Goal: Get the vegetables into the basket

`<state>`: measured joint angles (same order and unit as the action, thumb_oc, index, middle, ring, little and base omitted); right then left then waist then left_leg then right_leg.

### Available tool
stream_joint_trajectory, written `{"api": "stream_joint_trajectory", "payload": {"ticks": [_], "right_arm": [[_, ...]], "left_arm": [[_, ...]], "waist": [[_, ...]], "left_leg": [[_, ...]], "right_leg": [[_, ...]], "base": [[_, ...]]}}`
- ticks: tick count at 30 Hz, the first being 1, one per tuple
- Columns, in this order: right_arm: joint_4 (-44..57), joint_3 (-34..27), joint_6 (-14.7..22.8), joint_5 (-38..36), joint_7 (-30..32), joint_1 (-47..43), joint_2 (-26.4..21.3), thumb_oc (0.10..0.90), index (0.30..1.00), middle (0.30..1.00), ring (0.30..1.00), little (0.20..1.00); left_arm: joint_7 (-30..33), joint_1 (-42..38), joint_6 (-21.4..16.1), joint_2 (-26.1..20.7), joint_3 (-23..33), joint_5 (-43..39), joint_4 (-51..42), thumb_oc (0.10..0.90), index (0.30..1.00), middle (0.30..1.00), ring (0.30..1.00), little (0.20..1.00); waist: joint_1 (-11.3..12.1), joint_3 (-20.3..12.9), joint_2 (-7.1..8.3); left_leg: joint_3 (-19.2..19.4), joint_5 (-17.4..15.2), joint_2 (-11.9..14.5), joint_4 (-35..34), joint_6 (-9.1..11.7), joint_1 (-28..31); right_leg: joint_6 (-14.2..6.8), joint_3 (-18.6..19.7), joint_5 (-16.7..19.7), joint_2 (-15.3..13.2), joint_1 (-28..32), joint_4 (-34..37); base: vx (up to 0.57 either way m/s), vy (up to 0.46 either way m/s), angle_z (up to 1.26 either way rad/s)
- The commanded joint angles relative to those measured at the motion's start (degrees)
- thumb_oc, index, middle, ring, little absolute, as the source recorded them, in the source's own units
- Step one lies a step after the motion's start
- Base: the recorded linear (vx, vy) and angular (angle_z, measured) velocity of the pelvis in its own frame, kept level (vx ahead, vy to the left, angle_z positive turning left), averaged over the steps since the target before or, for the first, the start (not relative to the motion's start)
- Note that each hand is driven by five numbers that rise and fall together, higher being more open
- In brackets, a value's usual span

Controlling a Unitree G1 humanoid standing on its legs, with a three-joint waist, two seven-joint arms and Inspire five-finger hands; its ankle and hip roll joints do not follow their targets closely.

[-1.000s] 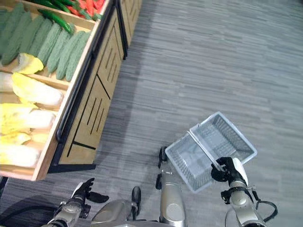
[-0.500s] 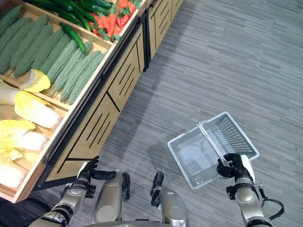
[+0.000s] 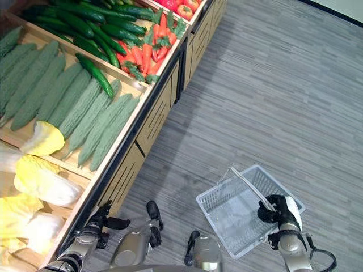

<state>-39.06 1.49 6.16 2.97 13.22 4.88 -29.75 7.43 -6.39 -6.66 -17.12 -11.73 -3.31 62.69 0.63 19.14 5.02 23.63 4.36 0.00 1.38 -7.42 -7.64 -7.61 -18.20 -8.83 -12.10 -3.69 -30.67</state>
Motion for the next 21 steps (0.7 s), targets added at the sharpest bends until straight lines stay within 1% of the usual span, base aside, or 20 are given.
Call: {"api": "stream_joint_trajectory", "payload": {"ticks": [1, 3, 4, 5, 6, 8, 9, 10, 11, 12, 13, 14, 15, 17, 19, 21], "right_arm": [[5.99, -3.11, 4.38, 0.78, 3.96, -3.60, -4.63, 0.400, 0.300, 0.300, 0.300, 0.300], [6.15, -3.02, 4.27, 1.04, 4.19, -3.77, -4.56, 0.400, 0.300, 0.300, 0.300, 0.300], [6.12, -3.00, 4.28, 1.04, 4.19, -3.79, -4.57, 0.400, 0.300, 0.300, 0.300, 0.300], [5.52, -3.05, 4.33, 0.75, 4.30, -3.97, -4.44, 0.400, 0.300, 0.300, 0.300, 0.300], [3.78, -3.19, 4.43, 0.19, 4.49, -4.30, -4.59, 0.400, 0.300, 0.300, 0.300, 0.300], [2.43, -3.41, 4.61, -0.62, 4.86, -4.21, -4.85, 0.400, 0.300, 0.300, 0.300, 0.300], [2.02, -3.82, 4.73, -1.00, 4.94, -3.69, -4.86, 0.400, 0.300, 0.300, 0.300, 0.300], [1.65, -4.51, 4.89, -1.40, 4.70, -2.44, -4.78, 0.400, 0.300, 0.300, 0.300, 0.300], [1.64, -4.53, 4.91, -1.41, 4.70, -2.41, -4.80, 0.400, 0.300, 0.300, 0.300, 0.300], [1.00, -4.65, 4.87, -1.38, 4.54, -2.10, -4.90, 0.400, 0.300, 0.300, 0.300, 0.300], [-0.30, -4.22, 5.04, -1.50, 3.95, -1.87, -4.69, 0.400, 0.300, 0.300, 0.300, 0.300], [-0.35, -4.18, 5.07, -1.51, 3.96, -1.91, -4.70, 0.400, 0.300, 0.300, 0.300, 0.300], [-0.46, -3.78, 5.19, -1.53, 3.67, -2.15, -4.86, 0.400, 0.300, 0.300, 0.300, 0.300], [-1.80, -2.98, 5.33, -1.62, 3.46, -2.78, -5.78, 0.400, 0.300, 0.300, 0.300, 0.300], [-2.96, -2.89, 5.42, -2.03, 3.31, -3.26, -6.55, 0.400, 0.300, 0.300, 0.300, 0.300], [-3.85, -2.63, 5.57, -1.99, 3.56, -3.71, -7.66, 0.400, 0.300, 0.300, 0.300, 0.300]], "left_arm": [[2.21, 1.36, -1.15, -3.76, 1.40, -0.35, -1.02, 0.900, 1.000, 1.000, 1.000, 1.000], [2.68, 0.72, -1.34, -3.77, 1.63, -0.61, -0.05, 0.900, 1.000, 1.000, 1.000, 1.000], [2.68, 0.71, -1.35, -3.76, 1.64, -0.61, -0.03, 0.900, 1.000, 1.000, 1.000, 1.000], [2.74, 0.49, -1.45, -3.70, 1.62, -0.45, 0.38, 0.900, 1.000, 1.000, 1.000, 1.000], [2.72, 0.31, -1.52, -3.68, 1.51, -0.33, 0.97, 0.900, 1.000, 1.000, 1.000, 1.000], [2.40, -0.27, -1.78, -3.62, 0.93, 0.24, 1.96, 0.900, 1.000, 1.000, 1.000, 1.000], [2.24, -0.60, -1.86, -3.53, 0.38, 0.60, 2.29, 0.900, 1.000, 1.000, 1.000, 1.000], [2.10, -1.36, -1.89, -3.41, 0.02, 0.82, 3.67, 0.900, 1.000, 1.000, 1.000, 1.000], [2.10, -1.37, -1.91, -3.39, -0.01, 0.81, 3.71, 0.900, 1.000, 1.000, 1.000, 1.000], [2.00, -1.38, -1.87, -3.26, -0.21, 0.69, 3.73, 0.900, 1.000, 1.000, 1.000, 1.000], [1.98, -1.12, -1.97, -3.16, -0.23, 0.45, 4.31, 0.900, 1.000, 1.000, 1.000, 1.000], [1.98, -1.12, -1.98, -3.17, -0.21, 0.45, 4.31, 0.900, 1.000, 1.000, 1.000, 1.000], [2.08, -0.83, -1.91, -3.04, 0.03, 0.29, 4.33, 0.900, 1.000, 1.000, 1.000, 1.000], [2.08, -0.22, -1.65, -2.77, 0.59, -0.95, 3.65, 0.900, 1.000, 1.000, 1.000, 1.000], [2.00, 0.18, -1.72, -2.34, 0.40, -0.90, 3.83, 0.900, 1.000, 1.000, 1.000, 1.000], [2.49, 0.76, -1.54, -1.68, 0.43, -0.81, 4.24, 0.900, 1.000, 1.000, 1.000, 1.000]], "waist": [[0.49, -0.65, -1.30], [-0.16, -0.36, -2.14], [-0.22, -0.35, -2.16], [-0.40, -0.49, -2.39], [-0.74, -0.53, -2.45], [-1.98, -0.68, -2.51], [-2.71, -0.64, -2.51], [-3.48, -0.94, -1.90], [-3.65, -0.93, -2.00], [-3.73, -0.99, -1.59], [-3.37, -1.28, -0.82], [-3.50, -1.27, -0.84], [-3.15, -1.46, -0.79], [-2.34, -1.89, -1.04], [-1.82, -2.21, -1.28], [-1.35, -2.58, -1.44]], "left_leg": [[-2.86, -3.29, 3.22, 5.35, 6.98, -0.71], [-5.46, -2.92, 3.44, 3.84, 7.89, 0.42], [-5.52, -2.91, 3.45, 3.83, 7.91, 0.42], [-6.44, -2.69, 3.79, 3.52, 8.36, 0.39], [-7.91, -2.72, 3.88, 3.41, 8.87, 0.42], [-12.10, -3.42, 3.73, 3.85, 10.04, 0.76], [-14.39, -3.84, 3.72, 4.01, 10.48, 1.02], [-17.77, -4.69, 3.91, 4.36, 11.13, 1.33], [-17.99, -4.84, 3.95, 4.53, 11.13, 1.27], [-19.35, -5.10, 3.98, 4.99, 11.61, 1.27], [-21.36, -4.96, 4.19, 5.91, 12.06, 0.99], [-21.48, -4.98, 4.20, 5.95, 12.07, 0.95], [-22.11, -4.37, 4.83, 5.46, 12.38, 0.82], [-24.11, -2.37, 6.61, 3.73, 13.30, 0.64], [-25.37, -1.40, 7.55, 2.93, 13.90, 0.62], [-25.97, -0.75, 8.10, 3.63, 14.37, -0.03]], "right_leg": [[-2.07, 4.56, 13.73, 1.33, -6.16, 1.34], [-1.44, 7.35, 12.32, 1.24, -8.35, 5.86], [-1.43, 7.29, 12.31, 1.24, -8.31, 5.87], [-1.38, 8.52, 12.38, 1.11, -9.01, 8.26], [-1.61, 11.06, 12.60, 1.16, -9.86, 11.69], [-2.41, 18.74, 14.01, 1.24, -10.42, 19.78], [-2.82, 22.81, 14.93, 1.17, -10.66, 22.08], [-3.65, 26.80, 16.14, 1.20, -11.43, 24.78], [-3.65, 26.56, 16.05, 1.19, -11.28, 24.80], [-3.85, 25.77, 16.42, 1.19, -11.28, 24.83], [-3.60, 23.91, 15.52, 1.64, -10.07, 25.15], [-3.58, 23.78, 15.51, 1.64, -10.01, 25.17], [-3.44, 23.15, 15.27, 2.31, -9.66, 25.06], [-2.31, 21.59, 14.08, 4.45, -8.84, 24.74], [-1.56, 19.30, 13.39, 5.04, -7.63, 25.29], [-0.85, 17.49, 13.06, 5.56, -6.62, 25.81]], "base": [[0.09, -0.047, 0.72], [0.09, -0.096, 0.77], [0.06, -0.116, 0.51], [0.08, -0.162, 0.49], [0.15, -0.278, 0.60], [0.19, -0.335, 0.83], [0.26, -0.472, 1.24], [0.19, -0.360, 1.47], [0.19, -0.363, 1.45], [0.13, -0.364, 1.68], [0.13, -0.365, 1.60], [0.10, -0.373, 1.61], [0.06, -0.277, 1.03], [0.09, -0.425, 0.44], [0.08, -0.337, 0.46], [0.06, -0.262, 0.81]]}}
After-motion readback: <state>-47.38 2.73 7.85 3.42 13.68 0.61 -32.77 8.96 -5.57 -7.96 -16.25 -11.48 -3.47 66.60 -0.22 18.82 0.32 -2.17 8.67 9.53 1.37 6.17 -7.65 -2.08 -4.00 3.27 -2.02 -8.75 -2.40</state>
